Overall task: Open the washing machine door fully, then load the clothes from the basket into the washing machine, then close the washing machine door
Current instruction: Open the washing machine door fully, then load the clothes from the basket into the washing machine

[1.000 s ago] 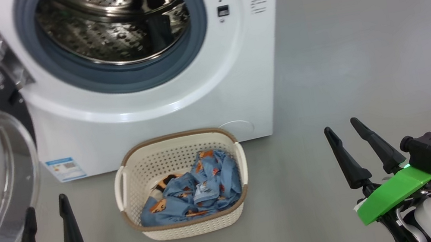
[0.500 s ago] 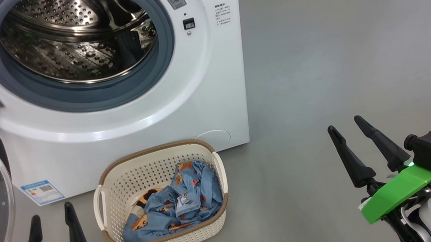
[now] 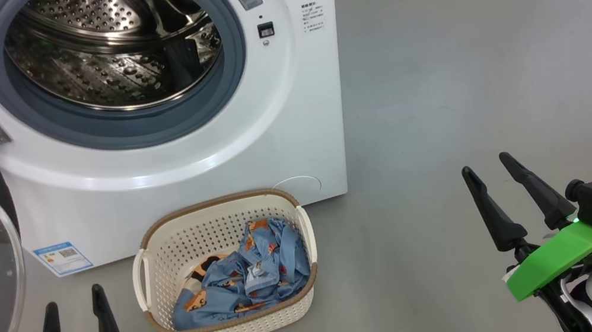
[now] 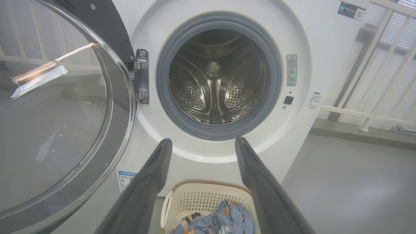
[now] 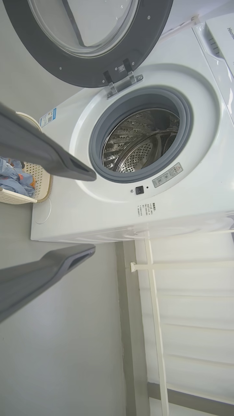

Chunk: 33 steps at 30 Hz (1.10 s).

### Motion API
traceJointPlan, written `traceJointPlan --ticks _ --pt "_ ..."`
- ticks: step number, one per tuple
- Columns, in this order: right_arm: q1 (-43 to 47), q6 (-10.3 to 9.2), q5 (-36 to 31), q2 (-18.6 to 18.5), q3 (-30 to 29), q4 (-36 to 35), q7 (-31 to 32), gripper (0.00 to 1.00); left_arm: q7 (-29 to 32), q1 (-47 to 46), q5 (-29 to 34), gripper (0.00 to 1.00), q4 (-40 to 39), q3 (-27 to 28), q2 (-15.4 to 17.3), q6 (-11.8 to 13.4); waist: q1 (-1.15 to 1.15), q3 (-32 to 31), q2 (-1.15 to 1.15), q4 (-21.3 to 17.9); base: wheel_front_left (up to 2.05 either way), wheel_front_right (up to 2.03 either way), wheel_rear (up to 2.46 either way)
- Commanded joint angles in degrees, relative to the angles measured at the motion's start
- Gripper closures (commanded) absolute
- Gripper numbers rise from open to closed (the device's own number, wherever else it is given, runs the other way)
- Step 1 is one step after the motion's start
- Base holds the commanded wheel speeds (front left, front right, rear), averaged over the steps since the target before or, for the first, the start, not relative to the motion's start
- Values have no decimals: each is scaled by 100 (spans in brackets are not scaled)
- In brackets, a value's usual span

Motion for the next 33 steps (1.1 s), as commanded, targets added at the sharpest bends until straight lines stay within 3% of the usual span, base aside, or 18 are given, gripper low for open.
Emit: traceJointPlan --ticks 1,33 --pt "27 33 -23 -53 23 -116 -54 0 -61 -168 113 0 -104 248 67 -30 0 7 0 4 0 0 0" --pt "14 33 -9 3 -6 -113 -54 0 -61 -204 318 0 -41 456 -140 -171 0 31 0 19 0 0 0"
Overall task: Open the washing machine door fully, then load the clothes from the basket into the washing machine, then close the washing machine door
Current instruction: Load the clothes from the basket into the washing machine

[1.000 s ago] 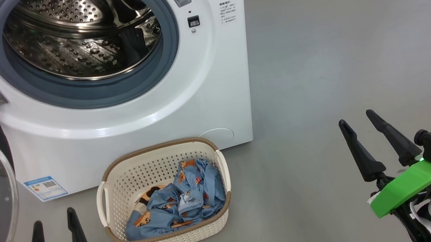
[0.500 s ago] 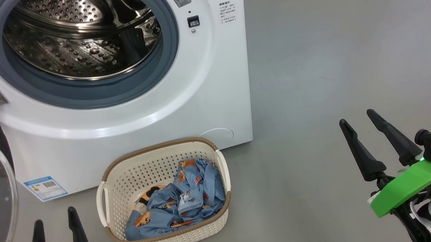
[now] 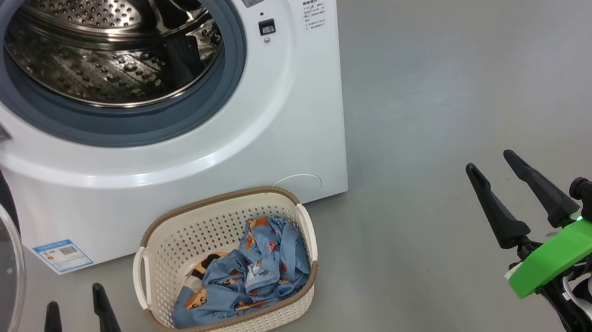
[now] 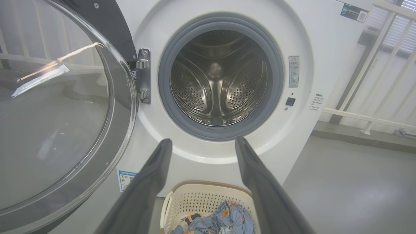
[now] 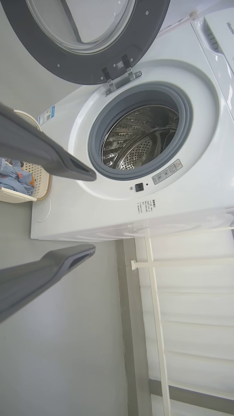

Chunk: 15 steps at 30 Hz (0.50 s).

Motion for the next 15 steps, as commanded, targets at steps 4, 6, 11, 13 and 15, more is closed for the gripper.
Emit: traceJointPlan --ticks 4,6,11,13,15 --pt "12 33 -1 -5 89 -132 -54 0 -61 -202 86 0 -83 216 97 -42 0 4 0 -3 0 0 0" --pt "11 33 0 0 89 -135 -54 0 -61 -205 113 0 -64 208 107 -25 0 10 0 -4 0 0 0" --pt "6 33 1 4 76 -143 -54 0 -61 -233 119 0 -48 186 101 -22 0 32 0 -2 16 -16 0" --pt "5 33 -1 5 71 -144 -54 0 -61 -235 115 0 -47 183 100 -29 0 35 0 -2 46 -46 0" --pt "5 33 -4 7 66 -145 -54 0 -61 -239 106 0 -43 176 99 -44 0 39 0 -2 74 -74 0"
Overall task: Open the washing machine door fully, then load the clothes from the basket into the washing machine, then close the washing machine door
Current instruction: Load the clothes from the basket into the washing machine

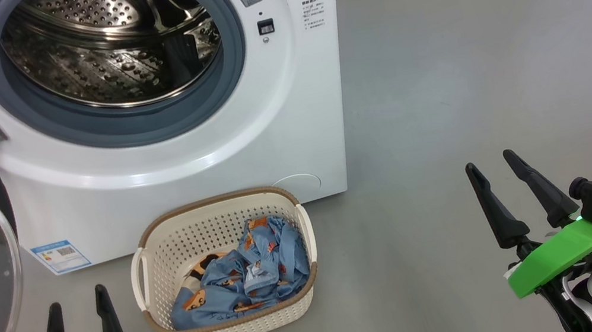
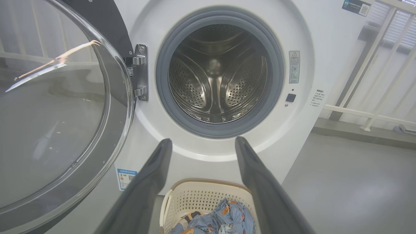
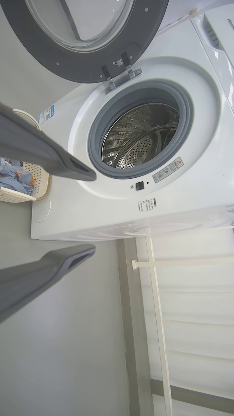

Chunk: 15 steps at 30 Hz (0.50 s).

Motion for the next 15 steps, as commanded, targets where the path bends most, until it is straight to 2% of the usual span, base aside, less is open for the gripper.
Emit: traceJointPlan --ticks 1,15 --pt "6 33 -4 -11 75 -143 -54 0 -61 -238 59 0 -96 179 119 -17 0 2 0 1 95 -95 0" --pt "20 33 5 -8 65 -153 -54 0 -61 -243 36 0 -93 194 94 -20 0 11 0 21 138 -138 0"
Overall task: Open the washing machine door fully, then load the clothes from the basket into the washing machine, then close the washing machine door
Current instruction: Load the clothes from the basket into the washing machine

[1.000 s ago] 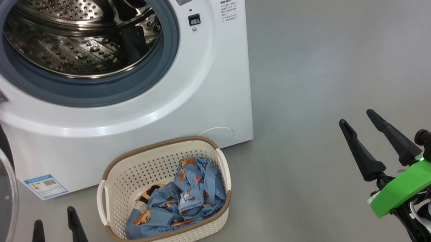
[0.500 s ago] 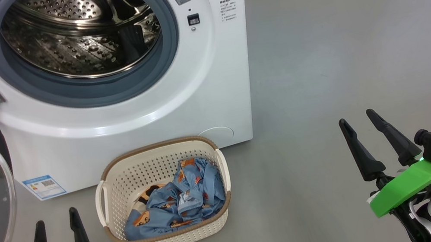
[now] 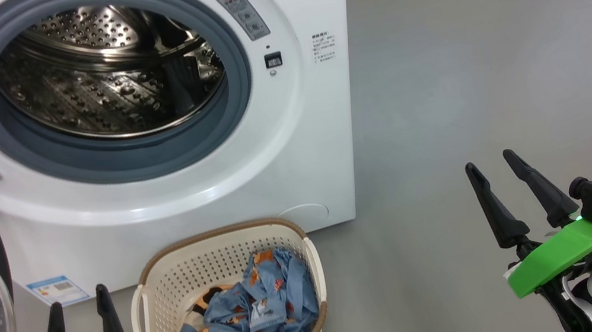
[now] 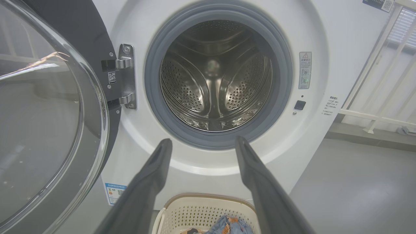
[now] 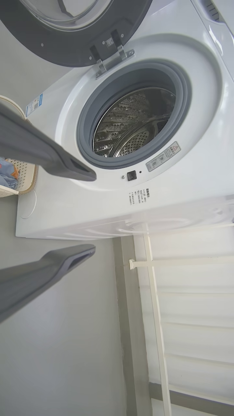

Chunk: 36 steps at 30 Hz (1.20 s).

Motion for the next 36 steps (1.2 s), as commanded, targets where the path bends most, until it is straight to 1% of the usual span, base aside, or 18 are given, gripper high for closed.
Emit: traceJointPlan --ticks 1,6,11,36 --pt "19 33 7 -18 70 -146 -54 0 -61 -245 32 0 -96 195 101 -8 0 3 0 5 138 -138 0" --pt "14 33 13 -13 69 -143 -54 0 -61 -261 32 0 -101 221 88 0 0 15 0 20 122 -122 0" --pt "5 33 8 -2 74 -146 -54 0 -61 -268 35 0 -124 234 80 -16 0 27 0 33 59 -59 0" --pt "-36 33 15 -14 127 -118 -54 0 -61 -294 94 0 -61 240 47 -45 0 44 0 53 1 -1 0"
